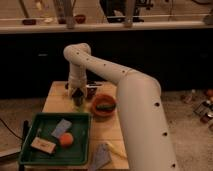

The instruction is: Stack cups on top of each other

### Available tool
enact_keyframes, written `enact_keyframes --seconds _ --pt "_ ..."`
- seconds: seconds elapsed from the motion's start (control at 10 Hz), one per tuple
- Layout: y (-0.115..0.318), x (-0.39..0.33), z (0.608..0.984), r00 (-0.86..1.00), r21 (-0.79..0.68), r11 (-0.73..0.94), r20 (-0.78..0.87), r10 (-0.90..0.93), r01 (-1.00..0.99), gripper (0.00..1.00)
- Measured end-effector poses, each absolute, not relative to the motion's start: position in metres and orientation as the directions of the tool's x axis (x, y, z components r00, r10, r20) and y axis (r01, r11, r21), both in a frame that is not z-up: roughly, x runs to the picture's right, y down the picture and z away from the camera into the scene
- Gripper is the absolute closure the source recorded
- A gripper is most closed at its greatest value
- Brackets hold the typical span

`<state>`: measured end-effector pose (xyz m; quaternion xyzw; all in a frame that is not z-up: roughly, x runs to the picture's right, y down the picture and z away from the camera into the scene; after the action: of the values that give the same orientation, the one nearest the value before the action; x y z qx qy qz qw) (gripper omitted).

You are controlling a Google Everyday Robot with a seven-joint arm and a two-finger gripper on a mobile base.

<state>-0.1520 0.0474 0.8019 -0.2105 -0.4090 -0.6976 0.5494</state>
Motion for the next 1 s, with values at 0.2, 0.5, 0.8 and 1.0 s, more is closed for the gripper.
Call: enact_keyframes --seconds 0.2,0.5,0.8,1.0 --pt "0.05 -0.153 0.806 -0.3 0.339 -0.05 0.743 -0.599 0.939 1.0" --pt "0.054 -0.152 0.815 -0.284 0.334 -0.029 0.749 -0.598 0.942 1.0" --pt "0.06 -0.15 0.826 -0.27 0.323 -0.015 0.764 -0.586 0.946 1.0" --pt "0.062 -0.148 0.833 -0.256 0.303 -0.013 0.78 -0.571 0.953 0.86"
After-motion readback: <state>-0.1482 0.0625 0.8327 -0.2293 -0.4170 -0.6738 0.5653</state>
